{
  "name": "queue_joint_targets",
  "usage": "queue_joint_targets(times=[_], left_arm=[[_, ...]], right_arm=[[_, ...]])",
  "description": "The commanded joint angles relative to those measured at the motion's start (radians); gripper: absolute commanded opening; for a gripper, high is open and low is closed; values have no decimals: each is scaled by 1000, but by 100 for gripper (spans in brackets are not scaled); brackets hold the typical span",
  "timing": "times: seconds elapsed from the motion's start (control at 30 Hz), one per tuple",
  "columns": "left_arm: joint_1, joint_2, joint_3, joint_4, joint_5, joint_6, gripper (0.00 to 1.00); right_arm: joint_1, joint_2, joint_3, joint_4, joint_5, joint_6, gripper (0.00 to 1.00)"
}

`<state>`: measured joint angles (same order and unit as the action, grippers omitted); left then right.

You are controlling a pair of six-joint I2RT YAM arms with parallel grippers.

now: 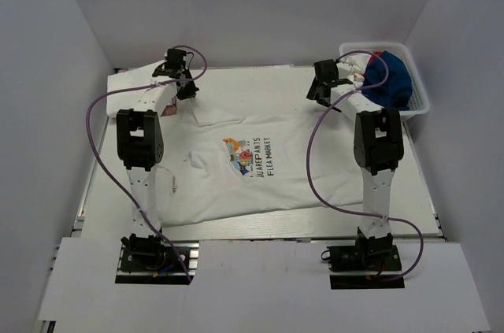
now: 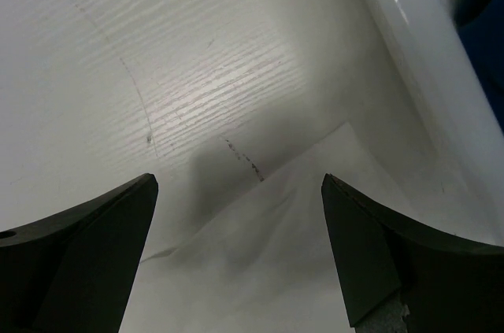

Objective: Fold and stack the t-shirts

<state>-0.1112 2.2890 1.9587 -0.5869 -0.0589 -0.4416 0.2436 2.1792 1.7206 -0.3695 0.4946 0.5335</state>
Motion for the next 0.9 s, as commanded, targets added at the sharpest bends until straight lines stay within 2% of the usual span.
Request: queue_joint_targets(times=[0.0,0.23,0.37,0.43,0.6,0.63,0.7,0.73,0.8,0.83,0.87], left_arm=[[-1,-100,9,-30,54,1,0],[-1,-163,-63,-39,74,-20,0],[-1,-217,-145,-16,85,-31,0],[-1,-236,-167,-4,94,-40,0],[-1,-281,-202,-24,103,-40,0],[-11,-292,-217,-24,103,-49,0],[-12,-327,-276,-15,103,-59,0],[-12,-338,-309,-14,103,-68,0],[-12,-359,-334,-14,113,-68,0],[-12,-381,-348,-14,113,-78,0],[-12,-390,-348,-14,102,-78,0]], right_arm=[[6,17,33,-8,50,51,90],[3,89,100,-77,90,75,90],[5,93,70,-68,94,92,90],[2,108,68,-80,87,94,85],[6,99,34,-69,93,85,56],[5,100,25,-62,90,82,45],[3,94,14,-62,88,86,35],[5,94,7,-65,87,88,25],[3,82,1,-66,94,86,15],[3,68,-12,-65,96,71,4],[5,59,-16,-57,99,69,0]])
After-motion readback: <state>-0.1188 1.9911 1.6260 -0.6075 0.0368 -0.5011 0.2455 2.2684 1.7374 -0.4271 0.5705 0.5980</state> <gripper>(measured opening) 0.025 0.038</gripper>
